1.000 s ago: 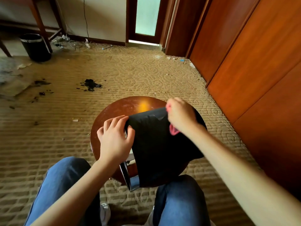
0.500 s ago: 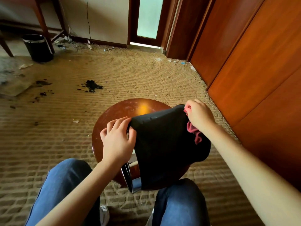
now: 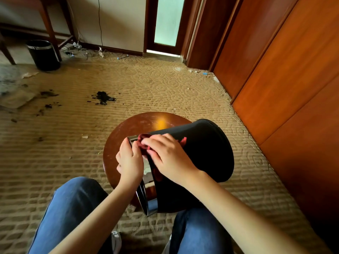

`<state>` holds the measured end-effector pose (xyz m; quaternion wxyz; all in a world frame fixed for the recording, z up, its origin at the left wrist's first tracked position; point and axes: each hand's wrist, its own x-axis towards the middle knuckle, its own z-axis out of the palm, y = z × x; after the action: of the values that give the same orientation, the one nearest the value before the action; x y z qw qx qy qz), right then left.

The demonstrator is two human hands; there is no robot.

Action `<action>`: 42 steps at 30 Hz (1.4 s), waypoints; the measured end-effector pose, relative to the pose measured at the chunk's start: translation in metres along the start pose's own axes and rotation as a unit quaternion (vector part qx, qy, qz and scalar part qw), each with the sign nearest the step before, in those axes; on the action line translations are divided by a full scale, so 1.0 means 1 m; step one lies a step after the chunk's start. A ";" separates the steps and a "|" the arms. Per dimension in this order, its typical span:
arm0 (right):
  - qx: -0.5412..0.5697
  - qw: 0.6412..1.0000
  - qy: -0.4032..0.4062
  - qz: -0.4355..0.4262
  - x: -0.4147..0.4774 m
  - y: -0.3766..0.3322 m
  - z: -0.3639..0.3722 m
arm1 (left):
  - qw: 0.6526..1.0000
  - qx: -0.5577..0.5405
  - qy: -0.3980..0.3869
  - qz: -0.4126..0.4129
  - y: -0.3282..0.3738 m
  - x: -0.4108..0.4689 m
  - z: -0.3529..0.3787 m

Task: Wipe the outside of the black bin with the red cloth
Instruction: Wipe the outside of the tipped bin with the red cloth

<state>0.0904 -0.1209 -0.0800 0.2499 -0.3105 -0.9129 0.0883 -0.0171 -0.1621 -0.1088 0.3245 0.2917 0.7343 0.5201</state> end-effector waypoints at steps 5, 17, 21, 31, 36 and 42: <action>-0.086 0.991 0.086 0.049 -0.020 0.081 -0.040 | 0.999 -0.046 -0.012 -0.004 -0.003 -0.008 -0.008; -0.026 0.996 -0.001 0.081 0.016 -0.006 0.016 | 0.998 -0.022 -0.003 0.058 -0.011 -0.014 -0.008; -0.023 0.999 -0.040 -0.007 0.013 -0.007 0.018 | 0.997 -0.003 -0.008 0.073 -0.013 -0.016 -0.011; -0.121 0.965 -0.048 0.228 -0.010 0.105 -0.063 | 0.994 -0.037 -0.078 -0.069 -0.002 0.002 -0.011; -0.016 0.951 0.003 0.309 -0.009 0.103 -0.071 | 0.994 -0.028 -0.085 -0.068 0.014 0.026 -0.009; -0.013 0.946 0.084 0.312 -0.016 0.115 -0.099 | 0.994 0.036 -0.099 0.032 0.056 0.048 -0.012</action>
<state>0.2115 -0.0388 -0.0378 0.2812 -0.5895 -0.7472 0.1233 -0.0511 -0.1156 -0.0606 0.3678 0.3765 0.7071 0.4723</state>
